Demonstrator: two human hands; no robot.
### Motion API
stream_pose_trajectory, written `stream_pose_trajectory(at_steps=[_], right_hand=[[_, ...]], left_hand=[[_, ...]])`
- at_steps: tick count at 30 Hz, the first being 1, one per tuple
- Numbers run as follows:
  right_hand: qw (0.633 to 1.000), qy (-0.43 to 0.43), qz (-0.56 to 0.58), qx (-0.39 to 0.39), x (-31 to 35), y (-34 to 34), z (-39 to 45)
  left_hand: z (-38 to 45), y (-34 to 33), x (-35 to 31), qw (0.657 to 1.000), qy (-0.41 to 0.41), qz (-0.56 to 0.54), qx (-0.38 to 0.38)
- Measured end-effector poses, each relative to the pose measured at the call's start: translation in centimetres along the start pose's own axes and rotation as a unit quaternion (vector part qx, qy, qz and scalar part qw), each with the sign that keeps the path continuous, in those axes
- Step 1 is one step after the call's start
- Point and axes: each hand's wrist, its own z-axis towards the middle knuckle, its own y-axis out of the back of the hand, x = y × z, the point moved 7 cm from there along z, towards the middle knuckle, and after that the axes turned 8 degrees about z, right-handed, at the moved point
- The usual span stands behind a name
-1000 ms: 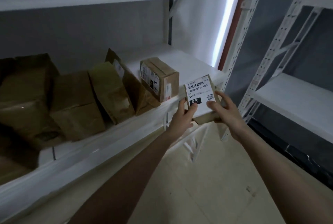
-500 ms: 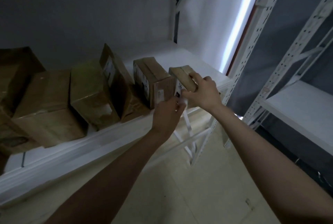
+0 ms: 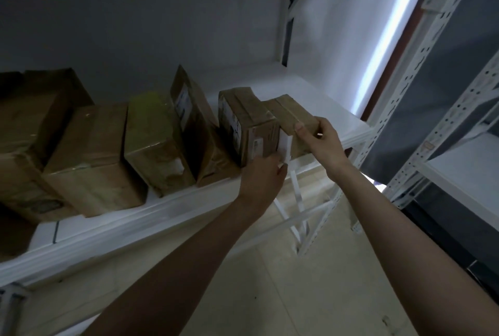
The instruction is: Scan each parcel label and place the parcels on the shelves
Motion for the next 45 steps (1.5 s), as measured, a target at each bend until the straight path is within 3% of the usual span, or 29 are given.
stream_pose_trajectory(at_steps=[4,6,9,11,19,29,34,39,45], right_hand=[[1.000,-0.004,0.015,-0.014,-0.2,-0.8,0.8],[0.997,0.032,-0.032,-0.063,0.2,-1.1,0.2],[0.942,0.217,-0.180,-0.182,3.5,-2.4,-3.8],[0.906,0.312,-0.227,-0.176,5.3,-5.7,-7.2],[0.897,0.369,-0.231,0.075,6.5,-23.3,-22.2],[0.850,0.349,-0.241,0.312,7.6,-46.8,-45.7],[0.811,0.337,-0.230,0.419,8.8,-58.0,-56.4],[0.744,0.344,-0.233,0.523,10.1,-67.7,-65.6],[0.694,0.366,-0.225,0.578,11.8,-76.9,-74.5]], left_hand=[[-2.0,0.4,1.4,1.000,0.008,-0.003,0.025],[-3.2,1.0,2.8,0.999,0.022,0.007,0.035],[-5.0,2.4,6.0,0.998,0.053,0.013,0.040],[-6.7,4.1,8.5,0.996,0.072,0.036,0.039],[-18.8,13.4,19.7,0.985,0.120,0.120,0.024],[-47.6,28.7,38.7,0.928,0.329,0.173,0.019],[-61.3,36.6,44.9,0.878,0.429,0.213,0.001],[-70.3,42.5,49.3,0.837,0.479,0.264,0.009],[-78.3,46.3,54.2,0.789,0.555,0.263,0.018]])
